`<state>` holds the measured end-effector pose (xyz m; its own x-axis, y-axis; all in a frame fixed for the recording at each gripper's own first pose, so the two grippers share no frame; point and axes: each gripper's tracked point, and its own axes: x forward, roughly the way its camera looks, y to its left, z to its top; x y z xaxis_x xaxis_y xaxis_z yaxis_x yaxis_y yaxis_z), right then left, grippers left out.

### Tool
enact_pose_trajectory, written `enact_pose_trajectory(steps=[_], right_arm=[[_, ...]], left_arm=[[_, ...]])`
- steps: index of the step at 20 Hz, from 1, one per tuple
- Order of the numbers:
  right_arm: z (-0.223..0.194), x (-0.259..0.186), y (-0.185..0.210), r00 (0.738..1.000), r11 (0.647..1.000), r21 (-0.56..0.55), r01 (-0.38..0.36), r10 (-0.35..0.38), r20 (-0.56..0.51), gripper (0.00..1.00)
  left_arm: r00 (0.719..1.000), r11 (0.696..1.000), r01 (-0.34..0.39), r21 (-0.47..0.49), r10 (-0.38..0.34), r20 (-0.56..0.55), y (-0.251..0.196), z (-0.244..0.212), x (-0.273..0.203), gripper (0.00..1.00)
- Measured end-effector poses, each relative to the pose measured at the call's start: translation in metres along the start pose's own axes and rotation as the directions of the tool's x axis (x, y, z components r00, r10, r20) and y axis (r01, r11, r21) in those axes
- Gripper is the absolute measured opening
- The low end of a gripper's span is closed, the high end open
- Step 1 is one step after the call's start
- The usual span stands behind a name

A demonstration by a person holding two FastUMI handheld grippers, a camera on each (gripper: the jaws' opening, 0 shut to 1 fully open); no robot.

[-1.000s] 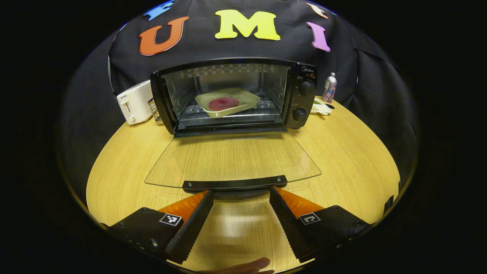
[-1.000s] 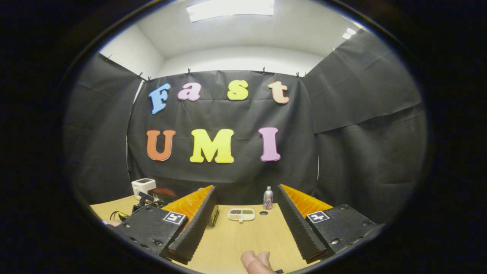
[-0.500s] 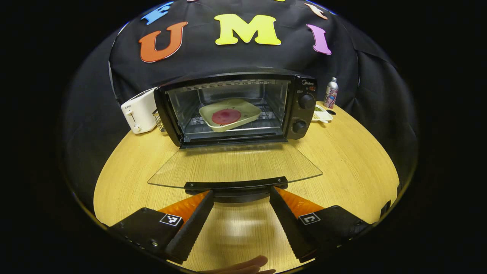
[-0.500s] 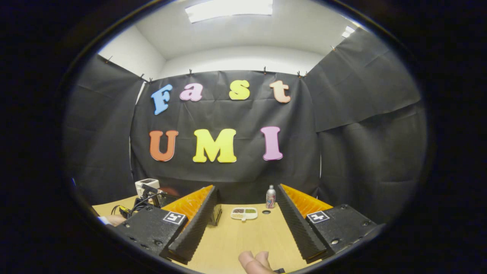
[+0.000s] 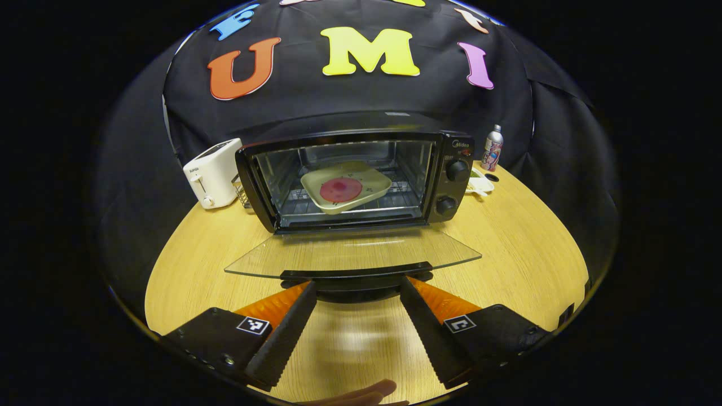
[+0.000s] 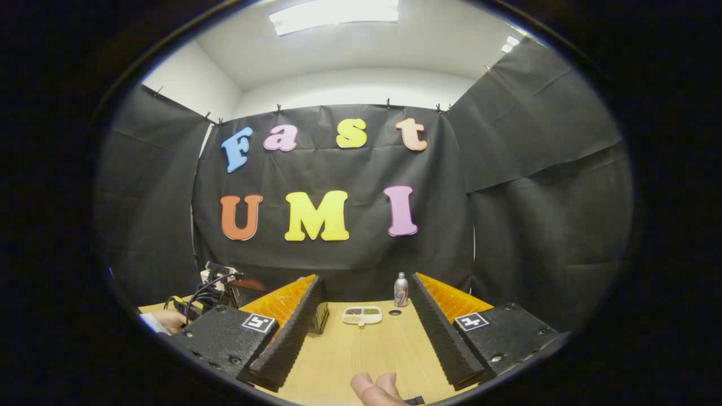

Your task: Open the electric oven with the left hand, put the food in, and close the electric oven.

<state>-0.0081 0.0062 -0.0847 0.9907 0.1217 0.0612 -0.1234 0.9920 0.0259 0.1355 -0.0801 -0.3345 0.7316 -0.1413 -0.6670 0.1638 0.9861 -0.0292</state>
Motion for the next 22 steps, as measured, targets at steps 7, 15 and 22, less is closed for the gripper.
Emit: enact_pose_trajectory(steps=[7,15,22], right_arm=[[-0.005,0.000,-0.013,1.000,1.000,0.008,0.012,-0.012,0.004,0.96],[-0.006,0.006,-0.020,0.999,0.999,-0.013,0.032,-0.032,-0.008,0.96],[-0.002,-0.006,-0.016,0.999,0.999,-0.023,0.037,-0.037,-0.007,0.96]], left_arm=[[1.000,0.999,0.001,0.036,-0.002,0.031,0.003,0.041,-0.002,0.96],[0.985,0.997,-0.067,0.040,0.059,0.164,0.013,0.102,0.022,0.89],[0.949,0.993,-0.102,0.056,0.080,0.304,0.002,0.107,-0.027,0.96]])
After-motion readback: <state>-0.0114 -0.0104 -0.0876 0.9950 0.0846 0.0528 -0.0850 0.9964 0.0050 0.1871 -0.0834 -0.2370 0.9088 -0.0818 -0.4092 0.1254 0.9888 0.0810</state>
